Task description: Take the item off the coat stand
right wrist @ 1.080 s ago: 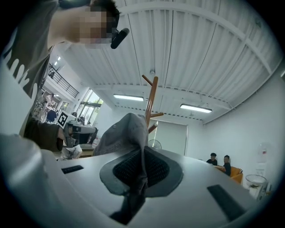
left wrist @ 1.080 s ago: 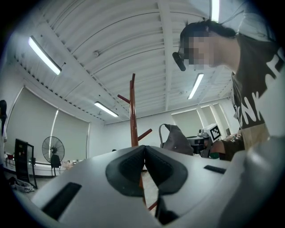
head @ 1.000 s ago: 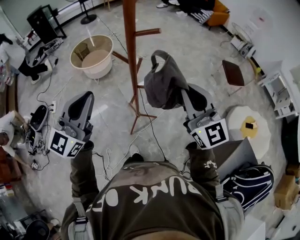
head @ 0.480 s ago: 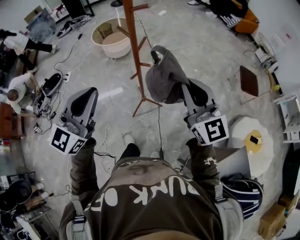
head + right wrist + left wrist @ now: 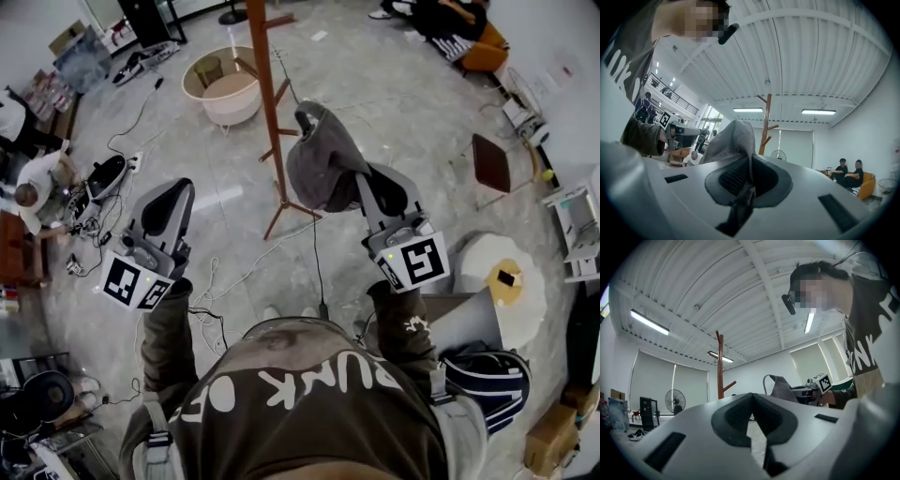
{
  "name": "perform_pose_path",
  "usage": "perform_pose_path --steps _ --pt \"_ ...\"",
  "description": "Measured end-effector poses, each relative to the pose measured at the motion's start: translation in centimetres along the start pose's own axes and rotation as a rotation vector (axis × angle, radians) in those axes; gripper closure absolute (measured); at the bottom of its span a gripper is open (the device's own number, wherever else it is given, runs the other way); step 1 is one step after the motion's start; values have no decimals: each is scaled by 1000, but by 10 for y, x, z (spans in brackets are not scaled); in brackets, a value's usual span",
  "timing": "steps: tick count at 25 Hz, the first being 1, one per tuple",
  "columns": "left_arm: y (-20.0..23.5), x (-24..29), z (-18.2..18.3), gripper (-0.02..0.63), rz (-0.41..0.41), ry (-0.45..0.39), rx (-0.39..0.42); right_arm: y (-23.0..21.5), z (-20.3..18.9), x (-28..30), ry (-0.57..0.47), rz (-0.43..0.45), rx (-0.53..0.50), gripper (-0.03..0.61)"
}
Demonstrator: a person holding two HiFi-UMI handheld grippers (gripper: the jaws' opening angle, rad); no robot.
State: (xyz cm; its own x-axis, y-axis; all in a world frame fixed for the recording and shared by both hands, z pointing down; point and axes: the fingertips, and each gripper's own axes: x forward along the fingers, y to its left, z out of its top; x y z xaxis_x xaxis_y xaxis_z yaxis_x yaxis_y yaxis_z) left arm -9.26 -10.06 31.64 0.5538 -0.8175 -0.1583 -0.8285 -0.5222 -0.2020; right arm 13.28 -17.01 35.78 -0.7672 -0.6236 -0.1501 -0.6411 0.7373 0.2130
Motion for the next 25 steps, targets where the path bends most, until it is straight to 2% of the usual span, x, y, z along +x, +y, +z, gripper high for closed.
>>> perform_pose_path --steps 9,25 --pt "0 -21 6 609 -21 -30 -4 23 6 -4 9 -20 -30 558" --pt "9 -50 23 609 1 -50 11 39 23 -4 12 -40 -58 560"
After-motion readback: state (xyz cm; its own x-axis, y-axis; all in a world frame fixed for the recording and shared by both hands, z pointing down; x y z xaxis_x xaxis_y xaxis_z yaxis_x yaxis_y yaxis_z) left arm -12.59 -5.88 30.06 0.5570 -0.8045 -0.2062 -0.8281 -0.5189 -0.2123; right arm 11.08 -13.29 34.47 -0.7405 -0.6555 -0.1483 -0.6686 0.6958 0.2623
